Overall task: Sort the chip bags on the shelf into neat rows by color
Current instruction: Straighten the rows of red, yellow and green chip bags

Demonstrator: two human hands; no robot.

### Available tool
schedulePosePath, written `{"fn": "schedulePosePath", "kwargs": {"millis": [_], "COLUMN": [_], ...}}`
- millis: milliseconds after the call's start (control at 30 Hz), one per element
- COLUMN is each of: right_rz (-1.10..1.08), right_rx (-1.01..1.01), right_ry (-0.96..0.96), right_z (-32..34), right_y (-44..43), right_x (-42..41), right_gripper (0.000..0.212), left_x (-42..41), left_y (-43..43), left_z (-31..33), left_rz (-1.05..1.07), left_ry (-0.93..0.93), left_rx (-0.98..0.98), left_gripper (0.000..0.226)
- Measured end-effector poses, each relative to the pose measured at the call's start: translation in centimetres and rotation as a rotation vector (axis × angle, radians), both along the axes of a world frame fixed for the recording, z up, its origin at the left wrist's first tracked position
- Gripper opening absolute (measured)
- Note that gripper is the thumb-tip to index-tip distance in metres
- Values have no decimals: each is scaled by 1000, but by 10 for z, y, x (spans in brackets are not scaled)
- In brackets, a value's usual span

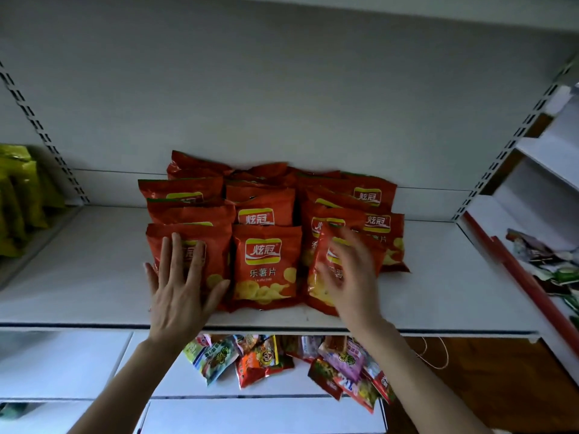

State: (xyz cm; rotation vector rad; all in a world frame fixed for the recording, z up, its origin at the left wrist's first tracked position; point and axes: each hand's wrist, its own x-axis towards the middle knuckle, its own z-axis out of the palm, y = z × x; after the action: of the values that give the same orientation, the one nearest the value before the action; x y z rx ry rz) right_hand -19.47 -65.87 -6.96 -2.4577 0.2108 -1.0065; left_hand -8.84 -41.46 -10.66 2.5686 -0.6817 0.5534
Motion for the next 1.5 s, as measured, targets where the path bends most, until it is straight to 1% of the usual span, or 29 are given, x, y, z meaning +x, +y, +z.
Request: {"fn": "schedulePosePath", "kwargs": {"millis": [33,67,100,133,167,200,233,333,367,467,533,667,700,800,833,867,933,1033,1133,1200,1300,1333,1433,1500], "right_rz": [-87,-129,-117,-78,-36,-28,-19,-24,-6,36,45,23,17,29,20,-7,-96,-126,-74,-108,-202,-196,-133,-108], "right_rx": [105,260,455,633,763,792,786,702,685,660,652,648,657,716,740,758,778,815,924,879,761,744,708,746], "right_ry": [-48,-44,-22,2,27,58,79,125,125,118,124,117,116,131,121,95,68,188,281,241,72,57,198,257], "right_z": [-3,-5,-7,-11,-14,-17,-20,-17,-15,-13,-13,-17,-17,-7,-3,2,6,1,-2,0,11,13,14,7], "right_y": [-13,-24,-32,-37,-39,-39,-39,-32,-28,-24,-26,-36,-38,-57,-69,-82,-109,-136,-142,-145,-152,-154,-154,-155], "right_x": [-6,-12,-16,-16,-14,-10,-4,19,25,31,27,17,13,-6,-12,-17,-23,-15,-6,-4,-1,3,19,23], "right_gripper": [51,62,73,79,83,85,85,69,69,83,88,80,75,39,33,33,43,57,56,57,57,59,71,84], "left_x": [-1,-2,-2,-2,-1,-1,0,2,2,2,2,2,2,3,3,3,3,4,4,4,4,4,3,3], "left_y": [-1,-2,-2,-3,-3,-4,-4,-7,-7,-4,-3,-2,-2,0,0,0,0,1,1,0,-1,-2,-3,-2], "left_z": [0,0,0,-1,-2,-2,-3,-2,-2,-2,-2,0,0,0,0,-1,-1,-2,-4,-4,-2,-2,0,0], "left_rz": [0,2,8,15,21,25,27,34,40,45,46,64,65,59,59,59,59,60,63,66,62,63,66,61], "left_ry": [-4,-2,7,19,32,42,49,51,52,49,54,76,78,78,80,83,88,88,86,86,86,86,97,101], "left_rx": [5,11,17,23,31,37,42,47,48,53,58,48,47,56,58,59,57,56,55,50,46,44,34,35], "left_gripper": [84,85,87,88,90,90,91,90,90,90,90,86,85,85,85,86,86,87,88,87,85,85,85,84]}}
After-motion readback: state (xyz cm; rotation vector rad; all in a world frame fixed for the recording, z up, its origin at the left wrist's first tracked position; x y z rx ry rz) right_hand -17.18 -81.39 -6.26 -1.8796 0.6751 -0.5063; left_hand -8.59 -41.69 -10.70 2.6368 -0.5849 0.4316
